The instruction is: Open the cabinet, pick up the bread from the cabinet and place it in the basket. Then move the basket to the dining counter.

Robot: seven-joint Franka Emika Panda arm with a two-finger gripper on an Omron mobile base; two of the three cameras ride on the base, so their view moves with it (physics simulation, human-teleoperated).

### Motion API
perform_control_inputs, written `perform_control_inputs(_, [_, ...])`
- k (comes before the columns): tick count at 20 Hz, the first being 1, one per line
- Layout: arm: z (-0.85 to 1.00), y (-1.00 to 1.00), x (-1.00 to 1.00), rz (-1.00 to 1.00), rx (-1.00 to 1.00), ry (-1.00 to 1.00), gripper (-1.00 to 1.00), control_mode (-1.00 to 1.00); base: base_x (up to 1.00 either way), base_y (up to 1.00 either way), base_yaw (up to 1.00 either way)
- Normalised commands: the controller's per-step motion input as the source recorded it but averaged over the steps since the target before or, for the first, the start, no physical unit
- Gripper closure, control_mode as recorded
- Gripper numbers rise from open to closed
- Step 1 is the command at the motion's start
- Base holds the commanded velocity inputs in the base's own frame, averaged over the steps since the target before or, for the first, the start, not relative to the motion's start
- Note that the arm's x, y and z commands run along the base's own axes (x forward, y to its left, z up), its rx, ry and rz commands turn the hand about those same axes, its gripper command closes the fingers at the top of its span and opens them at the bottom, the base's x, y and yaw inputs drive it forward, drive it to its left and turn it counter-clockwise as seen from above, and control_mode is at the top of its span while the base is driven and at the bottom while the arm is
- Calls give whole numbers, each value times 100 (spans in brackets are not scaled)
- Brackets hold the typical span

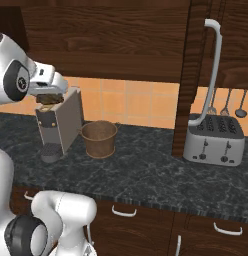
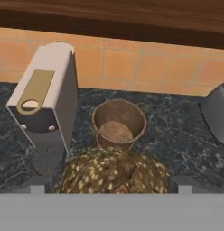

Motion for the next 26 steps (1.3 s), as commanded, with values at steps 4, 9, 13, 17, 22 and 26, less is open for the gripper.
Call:
perform_control_inputs(4, [-99, -57, -11, 37, 9, 10, 100, -100, 0, 0, 0])
perform_control_inputs(9, [-87, -61, 17, 25, 7, 1, 100, -100, 0, 0, 0])
perform_control_inputs(13, [-62, -30, 45, 14, 4, 0, 100, -100, 0, 0, 0])
perform_control_inputs(17, [-20, -18, 52, 8, 4, 1, 100, -100, 0, 0, 0])
perform_control_inputs(22, [0, 0, 52, 0, 0, 3, 100, -100, 0, 0, 0])
perform_control_inputs(26, [0, 0, 74, -1, 0, 9, 100, -100, 0, 0, 0])
